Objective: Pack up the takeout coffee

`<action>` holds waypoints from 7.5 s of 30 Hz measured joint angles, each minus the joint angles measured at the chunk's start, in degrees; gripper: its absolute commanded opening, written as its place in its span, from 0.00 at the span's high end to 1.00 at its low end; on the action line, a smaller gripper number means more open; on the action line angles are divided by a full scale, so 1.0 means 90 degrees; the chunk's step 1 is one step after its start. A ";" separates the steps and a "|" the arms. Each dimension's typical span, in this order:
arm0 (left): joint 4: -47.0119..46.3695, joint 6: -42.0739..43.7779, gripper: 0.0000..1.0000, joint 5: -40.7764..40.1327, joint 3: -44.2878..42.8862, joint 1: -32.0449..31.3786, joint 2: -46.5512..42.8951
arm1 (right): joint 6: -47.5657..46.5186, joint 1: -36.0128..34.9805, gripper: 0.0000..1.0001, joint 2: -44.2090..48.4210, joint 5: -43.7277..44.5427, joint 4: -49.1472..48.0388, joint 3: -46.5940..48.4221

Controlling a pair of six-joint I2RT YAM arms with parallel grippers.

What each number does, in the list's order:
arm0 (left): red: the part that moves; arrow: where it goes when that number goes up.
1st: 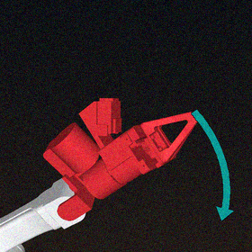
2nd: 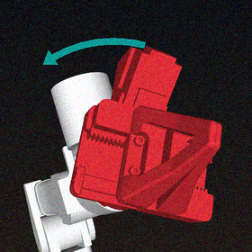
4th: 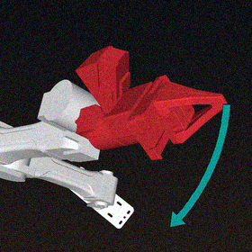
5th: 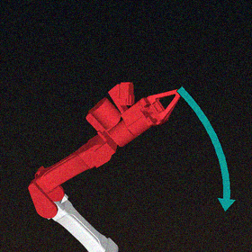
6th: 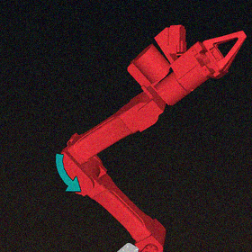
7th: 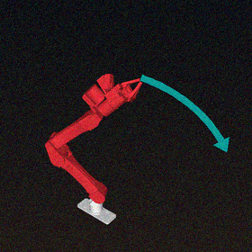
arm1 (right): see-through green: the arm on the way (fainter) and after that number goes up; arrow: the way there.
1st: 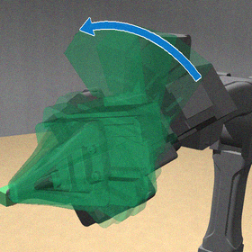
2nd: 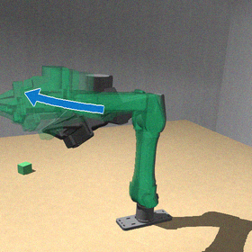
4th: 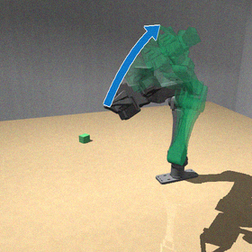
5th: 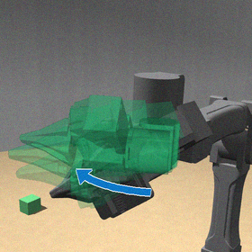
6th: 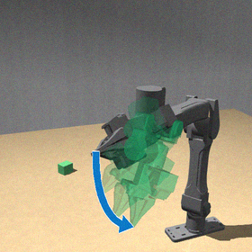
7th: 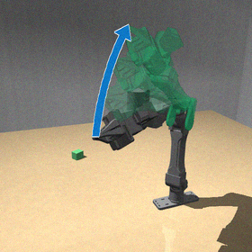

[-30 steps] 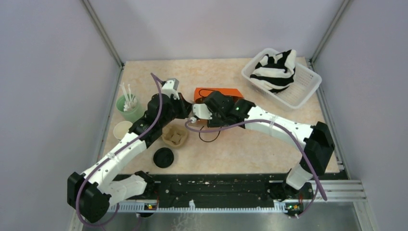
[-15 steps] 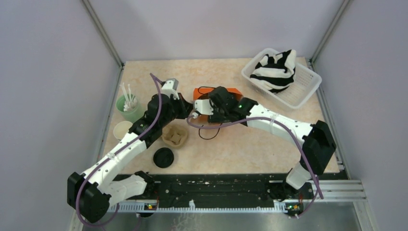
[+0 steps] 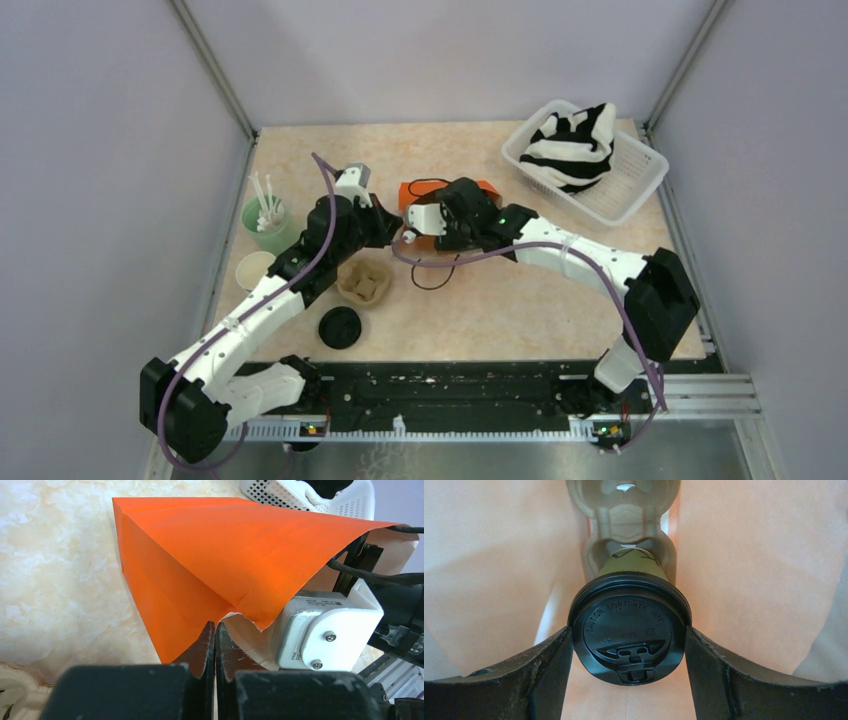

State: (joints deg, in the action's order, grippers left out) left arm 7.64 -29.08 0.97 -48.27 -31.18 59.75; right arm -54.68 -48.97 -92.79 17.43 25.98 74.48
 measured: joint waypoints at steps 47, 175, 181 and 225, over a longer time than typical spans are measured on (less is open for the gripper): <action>0.0758 0.0027 1.00 -0.0216 -0.0619 -0.0005 0.0367 | -0.0559 0.0430 0.70 -0.0444 -0.0500 -0.1207 -0.0282; 0.5632 0.0576 0.23 -0.0544 -0.5581 0.0418 0.1032 | 0.3150 0.1452 0.03 -0.0493 -0.2582 0.2021 0.0954; 0.5644 0.0452 0.23 -0.0512 -0.5581 0.0418 0.0872 | 0.3235 0.1428 0.03 -0.0493 -0.2540 0.2302 0.0979; 0.6885 -0.0211 0.01 -0.0432 -0.5848 0.0495 0.1282 | 0.5462 0.1328 0.08 0.0619 -0.0789 0.4515 0.4388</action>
State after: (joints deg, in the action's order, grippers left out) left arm 69.60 -30.98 -2.92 -100.90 -26.72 71.29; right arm -5.52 -37.01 -87.22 10.33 66.61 113.97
